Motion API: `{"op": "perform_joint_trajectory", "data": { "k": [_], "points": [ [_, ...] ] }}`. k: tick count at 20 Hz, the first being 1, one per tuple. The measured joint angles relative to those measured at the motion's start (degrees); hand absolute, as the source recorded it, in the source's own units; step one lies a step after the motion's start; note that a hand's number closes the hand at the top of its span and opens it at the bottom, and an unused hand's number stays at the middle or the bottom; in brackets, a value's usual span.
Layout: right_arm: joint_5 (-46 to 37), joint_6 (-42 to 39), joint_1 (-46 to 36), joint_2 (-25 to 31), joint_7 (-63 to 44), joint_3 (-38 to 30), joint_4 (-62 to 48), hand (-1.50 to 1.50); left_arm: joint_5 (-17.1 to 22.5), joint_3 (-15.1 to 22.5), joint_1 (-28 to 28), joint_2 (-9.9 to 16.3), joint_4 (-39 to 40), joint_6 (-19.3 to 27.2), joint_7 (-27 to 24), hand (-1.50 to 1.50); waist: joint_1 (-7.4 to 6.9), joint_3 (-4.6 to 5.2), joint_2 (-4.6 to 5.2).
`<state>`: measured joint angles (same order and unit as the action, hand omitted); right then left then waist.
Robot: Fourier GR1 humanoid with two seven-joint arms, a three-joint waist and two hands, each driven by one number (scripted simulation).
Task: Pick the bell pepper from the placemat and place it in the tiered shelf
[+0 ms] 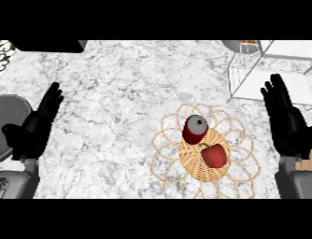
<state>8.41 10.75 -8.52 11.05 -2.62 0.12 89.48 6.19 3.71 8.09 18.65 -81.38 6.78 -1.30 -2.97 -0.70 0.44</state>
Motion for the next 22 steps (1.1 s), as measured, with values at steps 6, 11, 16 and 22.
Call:
{"op": "perform_joint_trajectory", "data": {
  "k": [6,11,16,22],
  "points": [
    [-1.1,-7.7,-4.6,4.6,-0.3,2.9,1.7,-1.50,-2.6,1.9,1.3,-1.3,-1.3,0.5,0.5,0.00,2.23,0.54,-0.36],
    [-4.1,-2.9,-3.0,7.1,1.6,0.7,0.1,1.50,-2.5,3.4,1.5,-2.3,-1.2,-0.3,0.8,0.00,3.83,0.64,-0.01],
    [-11.5,8.5,0.9,2.8,16.1,-2.0,-5.8,-1.50,-3.8,5.6,1.8,-4.4,-0.9,0.0,0.8,0.00,3.41,0.59,-0.09],
    [-4.9,1.7,3.5,1.6,30.1,-5.1,-9.0,-1.50,-5.4,6.5,2.6,-6.2,-0.4,0.6,2.1,0.00,3.23,0.62,-0.33]
  ]
}}
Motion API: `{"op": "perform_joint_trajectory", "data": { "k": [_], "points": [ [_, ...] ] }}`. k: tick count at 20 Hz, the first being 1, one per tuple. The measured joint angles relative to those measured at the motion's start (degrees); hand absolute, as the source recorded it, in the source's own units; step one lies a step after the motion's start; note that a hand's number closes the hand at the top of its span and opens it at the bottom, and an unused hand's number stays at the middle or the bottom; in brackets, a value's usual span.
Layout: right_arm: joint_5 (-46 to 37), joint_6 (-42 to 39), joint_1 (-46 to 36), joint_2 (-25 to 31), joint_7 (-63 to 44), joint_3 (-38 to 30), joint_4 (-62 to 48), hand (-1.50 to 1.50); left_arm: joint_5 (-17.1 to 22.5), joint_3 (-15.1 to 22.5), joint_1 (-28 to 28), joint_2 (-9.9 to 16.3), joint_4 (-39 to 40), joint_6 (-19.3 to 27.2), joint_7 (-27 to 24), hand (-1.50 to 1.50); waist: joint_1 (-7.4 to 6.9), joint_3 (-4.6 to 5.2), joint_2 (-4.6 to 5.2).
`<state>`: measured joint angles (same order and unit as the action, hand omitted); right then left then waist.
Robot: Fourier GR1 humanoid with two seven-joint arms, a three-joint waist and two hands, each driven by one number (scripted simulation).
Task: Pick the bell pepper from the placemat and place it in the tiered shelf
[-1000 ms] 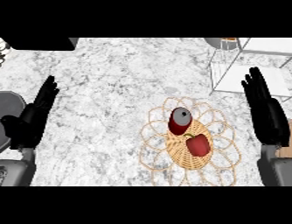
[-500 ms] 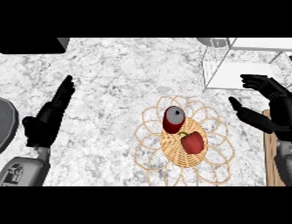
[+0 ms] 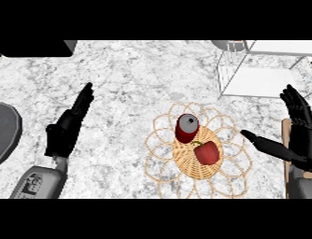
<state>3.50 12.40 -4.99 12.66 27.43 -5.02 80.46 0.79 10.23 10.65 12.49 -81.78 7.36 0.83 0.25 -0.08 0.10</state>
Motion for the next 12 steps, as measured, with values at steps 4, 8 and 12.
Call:
{"op": "perform_joint_trajectory", "data": {
  "k": [4,8,12],
  "points": [
    [-3.2,-5.0,2.2,4.4,-2.9,3.9,2.9,-1.50,-0.3,0.0,0.4,-0.3,0.0,-0.3,0.4,0.00,0.05,0.08,-0.15],
    [-8.7,-5.9,3.7,8.1,-11.8,8.3,11.4,-1.50,-0.3,-0.6,-0.6,-0.2,-0.4,-0.5,0.1,0.00,0.14,0.15,-0.28],
    [-13.2,-7.7,4.4,11.7,-24.5,11.7,21.7,-1.50,-0.5,-0.9,-0.5,-0.4,-0.1,-0.7,0.1,0.00,0.31,0.20,-0.35]
  ]
}}
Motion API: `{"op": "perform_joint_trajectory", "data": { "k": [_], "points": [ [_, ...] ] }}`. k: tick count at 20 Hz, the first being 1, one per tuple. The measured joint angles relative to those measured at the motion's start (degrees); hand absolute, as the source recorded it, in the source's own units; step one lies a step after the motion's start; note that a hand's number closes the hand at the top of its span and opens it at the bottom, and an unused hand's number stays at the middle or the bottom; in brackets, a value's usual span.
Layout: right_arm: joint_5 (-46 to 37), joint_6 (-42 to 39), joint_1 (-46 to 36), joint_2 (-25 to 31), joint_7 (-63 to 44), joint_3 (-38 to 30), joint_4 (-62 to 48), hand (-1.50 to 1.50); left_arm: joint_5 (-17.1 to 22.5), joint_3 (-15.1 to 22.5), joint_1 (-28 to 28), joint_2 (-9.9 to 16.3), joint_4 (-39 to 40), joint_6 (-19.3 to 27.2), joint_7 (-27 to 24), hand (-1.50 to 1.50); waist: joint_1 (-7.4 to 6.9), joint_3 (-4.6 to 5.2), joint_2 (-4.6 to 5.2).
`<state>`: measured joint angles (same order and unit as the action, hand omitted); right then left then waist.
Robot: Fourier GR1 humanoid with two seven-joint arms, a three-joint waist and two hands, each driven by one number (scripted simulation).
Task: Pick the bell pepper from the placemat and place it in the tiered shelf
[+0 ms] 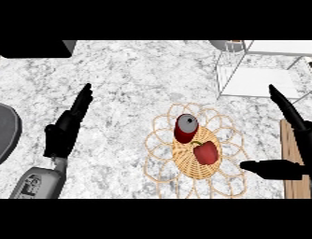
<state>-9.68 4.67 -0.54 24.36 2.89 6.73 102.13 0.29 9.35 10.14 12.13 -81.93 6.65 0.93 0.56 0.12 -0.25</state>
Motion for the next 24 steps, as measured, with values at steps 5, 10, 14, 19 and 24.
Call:
{"op": "perform_joint_trajectory", "data": {
  "k": [5,10,14,19,24],
  "points": [
    [-7.9,-4.7,0.1,5.1,-13.8,6.0,8.7,-1.50,-0.7,0.3,0.6,-0.6,-0.1,0.4,0.6,0.00,-0.15,0.06,-0.05],
    [-15.4,-11.2,-1.7,9.1,-28.3,11.5,16.4,-1.50,-0.8,0.1,0.2,-0.5,-0.3,0.0,0.4,0.00,-0.37,0.08,-0.02],
    [-20.3,-16.0,-3.9,7.5,-39.3,16.2,21.1,-1.50,-1.5,0.2,0.1,-1.6,0.1,0.2,-0.1,0.00,-0.49,0.00,0.09],
    [-26.4,-19.5,-4.6,2.1,-46.7,21.4,24.1,-1.50,-1.9,-0.7,-0.4,-1.8,-0.8,-1.0,0.3,0.00,-0.57,-0.07,0.15],
    [-33.1,-20.1,-4.7,-3.1,-48.0,24.8,23.1,-1.50,-2.9,-1.6,0.1,-2.8,-0.5,-1.7,0.5,0.00,-0.53,-0.09,0.19]
  ]
}}
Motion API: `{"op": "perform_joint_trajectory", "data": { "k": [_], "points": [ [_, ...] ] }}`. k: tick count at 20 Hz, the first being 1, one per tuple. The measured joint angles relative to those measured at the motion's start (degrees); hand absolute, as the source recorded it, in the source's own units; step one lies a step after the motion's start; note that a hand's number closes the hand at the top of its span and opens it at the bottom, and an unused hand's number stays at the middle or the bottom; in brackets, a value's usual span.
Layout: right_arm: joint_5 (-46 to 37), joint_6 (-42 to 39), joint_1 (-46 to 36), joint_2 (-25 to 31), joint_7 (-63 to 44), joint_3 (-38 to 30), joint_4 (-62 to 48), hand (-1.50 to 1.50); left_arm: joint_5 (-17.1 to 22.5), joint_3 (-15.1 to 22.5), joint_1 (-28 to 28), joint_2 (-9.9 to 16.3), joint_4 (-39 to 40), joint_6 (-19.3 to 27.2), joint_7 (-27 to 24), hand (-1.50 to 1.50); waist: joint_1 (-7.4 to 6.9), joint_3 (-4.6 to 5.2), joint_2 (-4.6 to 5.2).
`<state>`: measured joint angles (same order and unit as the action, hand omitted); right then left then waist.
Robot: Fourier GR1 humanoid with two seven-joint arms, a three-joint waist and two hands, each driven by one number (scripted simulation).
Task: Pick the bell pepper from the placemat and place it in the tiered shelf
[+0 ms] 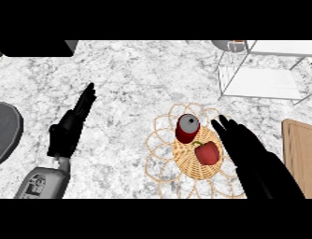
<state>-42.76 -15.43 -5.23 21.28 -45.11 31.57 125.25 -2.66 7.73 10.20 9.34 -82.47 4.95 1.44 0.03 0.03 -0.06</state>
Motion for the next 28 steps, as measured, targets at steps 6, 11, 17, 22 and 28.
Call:
{"op": "perform_joint_trajectory", "data": {
  "k": [6,11,17,22,28],
  "points": [
    [-4.6,-1.2,0.8,-3.7,1.3,-0.5,-1.1,-1.50,-1.3,-1.4,0.0,-0.7,0.3,-1.0,-0.5,0.00,0.03,-0.03,0.02],
    [-7.9,-1.4,0.9,-7.4,2.2,0.1,-3.9,-1.50,-1.9,-2.3,0.0,-1.6,0.0,-1.7,0.2,0.00,0.00,-0.02,0.02],
    [-11.0,0.6,3.9,-8.6,5.5,0.0,-6.4,-1.50,-2.0,-3.6,0.5,-1.7,-0.7,-3.1,1.2,0.00,0.04,-0.02,0.02],
    [-12.0,0.0,4.7,-9.3,7.5,-2.0,-7.6,-1.50,-3.6,-2.9,-1.3,-3.2,-1.7,-2.9,0.8,0.00,0.03,-0.04,0.03],
    [-15.6,0.0,3.9,-12.6,7.5,-0.9,-11.5,-1.50,-3.9,-4.2,-0.7,-3.2,-0.8,-4.0,0.2,0.00,0.00,-0.03,0.04]
  ]
}}
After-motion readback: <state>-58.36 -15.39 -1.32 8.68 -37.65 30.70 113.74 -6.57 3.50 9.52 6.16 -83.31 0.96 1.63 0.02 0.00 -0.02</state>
